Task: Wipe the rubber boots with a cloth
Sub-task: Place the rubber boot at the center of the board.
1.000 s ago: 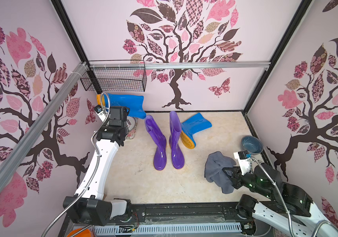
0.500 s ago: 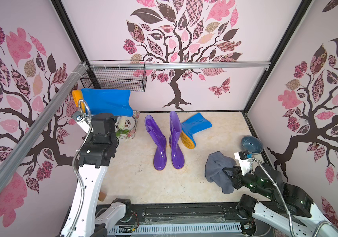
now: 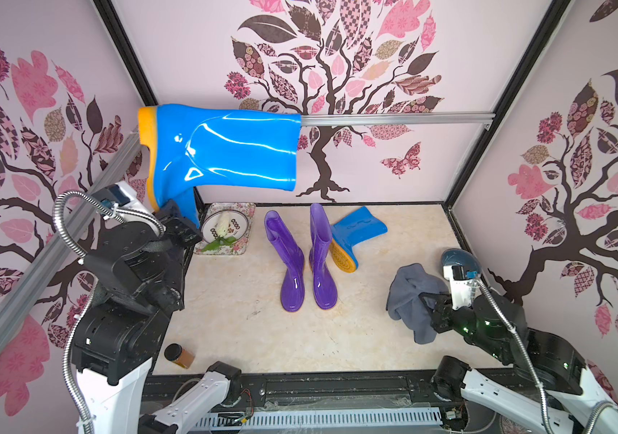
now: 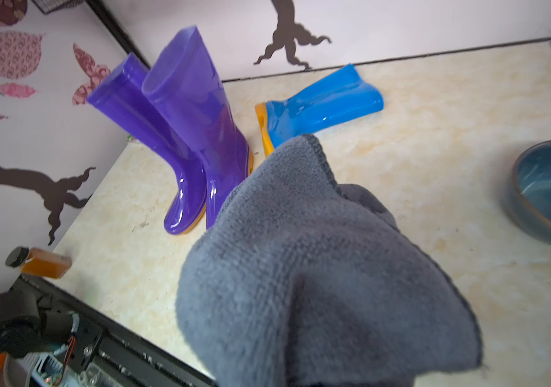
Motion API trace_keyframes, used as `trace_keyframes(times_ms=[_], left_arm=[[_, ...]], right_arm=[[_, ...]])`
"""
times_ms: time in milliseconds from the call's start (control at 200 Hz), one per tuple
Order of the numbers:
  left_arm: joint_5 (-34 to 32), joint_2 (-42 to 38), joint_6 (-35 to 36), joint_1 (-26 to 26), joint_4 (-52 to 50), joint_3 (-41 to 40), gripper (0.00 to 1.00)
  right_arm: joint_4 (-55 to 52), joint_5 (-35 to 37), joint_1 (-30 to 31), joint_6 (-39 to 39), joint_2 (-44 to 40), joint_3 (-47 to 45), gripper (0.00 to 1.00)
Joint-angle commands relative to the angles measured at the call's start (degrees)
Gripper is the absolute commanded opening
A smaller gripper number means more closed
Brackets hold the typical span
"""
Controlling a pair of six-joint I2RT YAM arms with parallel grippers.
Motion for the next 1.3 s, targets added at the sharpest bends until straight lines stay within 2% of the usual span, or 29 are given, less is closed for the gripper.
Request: trace_keyframes(times_ms=[0, 65, 95, 150, 200, 320, 410, 485, 565, 680, 820, 890, 980, 1145, 1295], left_arm=[[7.59, 4.04, 2.96, -5.88, 2.23, 3.91, 0.0], [2.49, 5.46, 6.49, -16.64, 3.79, 3.77, 0.0], [-2.25, 6.83, 9.46, -23.0, 4.48, 4.0, 0.0], [-14.96, 9.59, 17.94, -35.68, 9.95, 2.48, 0.0], [-20.89, 12.39, 23.22, -42.37, 14.18, 1.43, 0.0], [-16.92, 19.9, 19.54, -45.4, 9.66, 5.64, 0.0], [-18.96, 24.64, 21.53, -50.24, 11.46, 5.63, 0.0], [-17.92, 28.47, 19.69, -52.24, 10.48, 5.88, 0.0], [-15.43, 32.32, 16.34, -53.07, 8.89, 5.88, 0.0], [-15.12, 38.46, 10.27, -54.74, 6.7, 5.34, 0.0], [-13.39, 44.72, 0.58, -54.84, 5.49, 1.07, 0.0], [-10.89, 47.53, -3.83, -54.83, 5.29, -1.12, 0.0], [-9.55, 50.36, -10.83, -54.88, 3.47, -3.21, 0.0], [-6.1, 51.31, -20.18, -54.73, 7.71, -12.61, 0.0], [-2.97, 50.11, -28.79, -54.79, 11.93, -21.96, 0.0]], right_arm=[[-3.0, 10.23, -0.09, -0.8, 4.97, 10.11, 0.0], [-4.89, 12.1, -0.1, -1.55, 7.34, 15.65, 0.0], [-5.58, 13.0, -0.06, -1.99, 8.16, 18.02, 0.0], [-7.43, 15.29, -0.08, -2.13, 9.56, 22.93, 0.0], [-10.15, 17.59, -0.08, -2.28, 11.16, 28.02, 0.0], [-17.89, 22.85, -0.06, -2.15, 14.73, 41.4, 0.0], [-22.62, 26.06, -0.06, -2.88, 16.48, 51.13, 0.0], [-25.09, 27.33, -0.1, -5.34, 18.04, 57.93, 0.0], [-25.05, 26.16, 0.12, -7.63, 18.96, 61.76, 0.0], [-25.42, 26.4, 0.63, -7.67, 20.24, 63.41, 0.0], [-27.15, 19.6, 1.13, -4.22, 21.93, 54.41, 0.0], [-24.93, 15.37, 1.13, -1.38, 20.96, 45.55, 0.0], [-16.51, 9.59, 1.14, 1.51, 15.78, 31.9, 0.0], [-10.66, 6.92, 1.06, 9.84, 11.12, 13.15, 0.0], [-4.93, 5.43, 1.04, 18.27, 3.96, 0.06, 0.0]])
